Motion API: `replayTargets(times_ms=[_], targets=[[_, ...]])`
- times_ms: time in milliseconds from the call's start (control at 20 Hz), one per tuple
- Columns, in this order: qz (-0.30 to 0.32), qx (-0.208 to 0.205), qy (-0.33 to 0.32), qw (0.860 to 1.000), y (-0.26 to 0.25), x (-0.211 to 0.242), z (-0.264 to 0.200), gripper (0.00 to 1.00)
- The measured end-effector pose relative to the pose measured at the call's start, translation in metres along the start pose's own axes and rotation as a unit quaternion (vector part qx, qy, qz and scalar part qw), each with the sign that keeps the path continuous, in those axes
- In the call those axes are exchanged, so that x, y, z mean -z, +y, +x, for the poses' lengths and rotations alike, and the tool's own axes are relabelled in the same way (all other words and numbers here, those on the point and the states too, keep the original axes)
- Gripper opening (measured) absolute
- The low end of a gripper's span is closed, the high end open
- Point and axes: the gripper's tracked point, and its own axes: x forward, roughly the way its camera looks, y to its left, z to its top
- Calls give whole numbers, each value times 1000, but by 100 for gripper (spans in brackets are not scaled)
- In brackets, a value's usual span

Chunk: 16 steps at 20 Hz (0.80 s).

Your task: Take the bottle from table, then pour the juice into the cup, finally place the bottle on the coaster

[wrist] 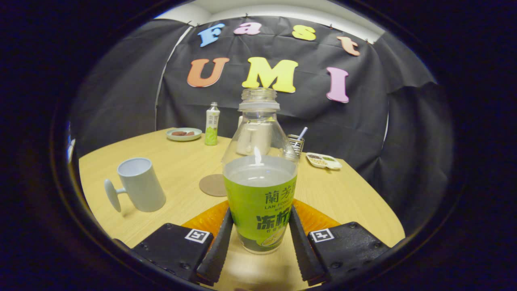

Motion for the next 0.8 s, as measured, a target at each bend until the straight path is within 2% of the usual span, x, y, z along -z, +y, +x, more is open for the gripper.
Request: replayTargets(times_ms=[150, 350, 600, 800], targets=[[-72, 1, 5, 997, 8, -11, 2, 75], [-171, 28, -9, 985, 13, -33, 7, 75], [-287, 62, -32, 955, 19, -55, 16, 75], [-364, 92, -49, 925, 21, -63, 21, 75]])
